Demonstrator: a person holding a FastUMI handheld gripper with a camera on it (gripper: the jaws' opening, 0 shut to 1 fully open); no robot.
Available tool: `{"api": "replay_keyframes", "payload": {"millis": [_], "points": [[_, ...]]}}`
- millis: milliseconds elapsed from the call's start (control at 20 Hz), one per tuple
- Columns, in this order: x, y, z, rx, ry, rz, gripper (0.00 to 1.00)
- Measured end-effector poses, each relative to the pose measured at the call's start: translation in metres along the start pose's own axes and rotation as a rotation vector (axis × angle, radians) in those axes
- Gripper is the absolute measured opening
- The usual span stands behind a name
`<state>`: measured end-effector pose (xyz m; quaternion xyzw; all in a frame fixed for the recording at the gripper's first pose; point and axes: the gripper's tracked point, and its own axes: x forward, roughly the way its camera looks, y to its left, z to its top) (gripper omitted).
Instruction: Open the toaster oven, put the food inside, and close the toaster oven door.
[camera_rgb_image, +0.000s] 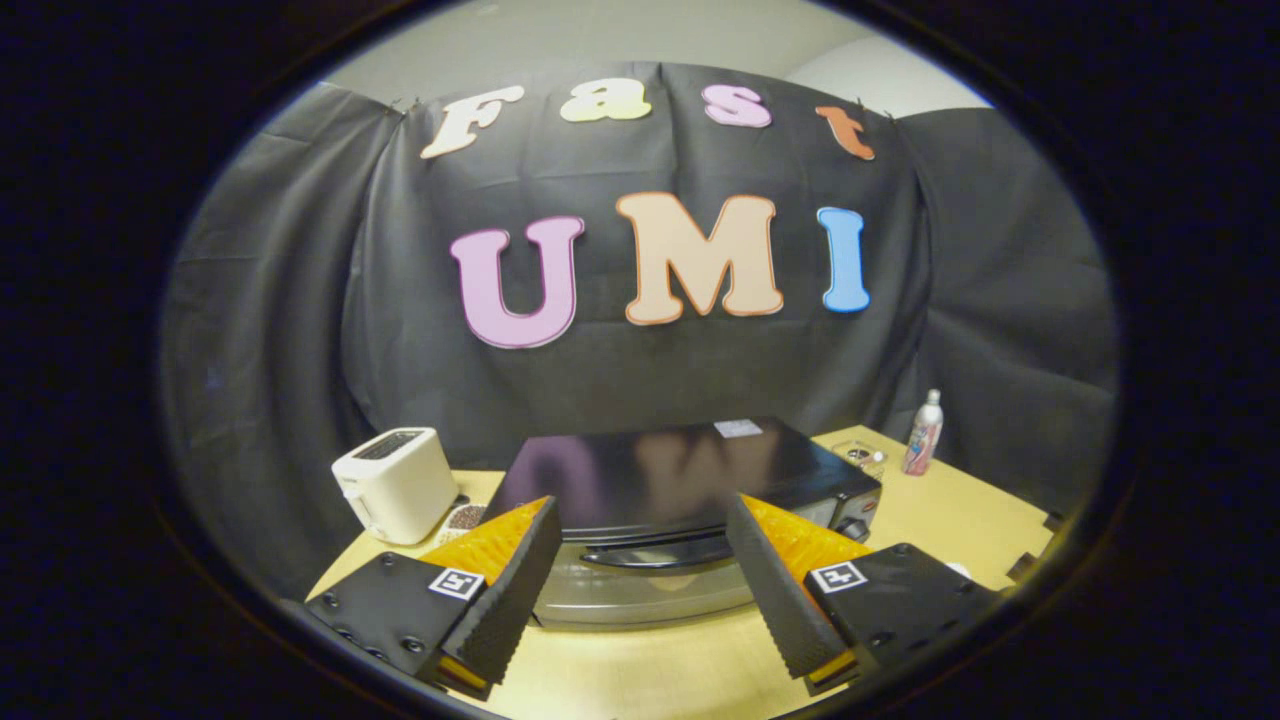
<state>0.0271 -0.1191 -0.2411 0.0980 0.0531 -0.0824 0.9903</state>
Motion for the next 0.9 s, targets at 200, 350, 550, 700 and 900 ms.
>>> {"api": "replay_keyframes", "payload": {"millis": [200,350,550,700,900], "points": [[-0.024,0.007,0.035,0.020,-0.036,0.033,1.00],[-0.041,0.010,0.058,0.011,-0.051,0.026,1.00],[-0.055,0.023,0.085,0.035,-0.084,0.033,1.00],[-0.066,0.026,0.083,0.042,-0.074,0.023,1.00],[-0.076,0.032,0.086,0.037,-0.092,0.024,1.00]]}}
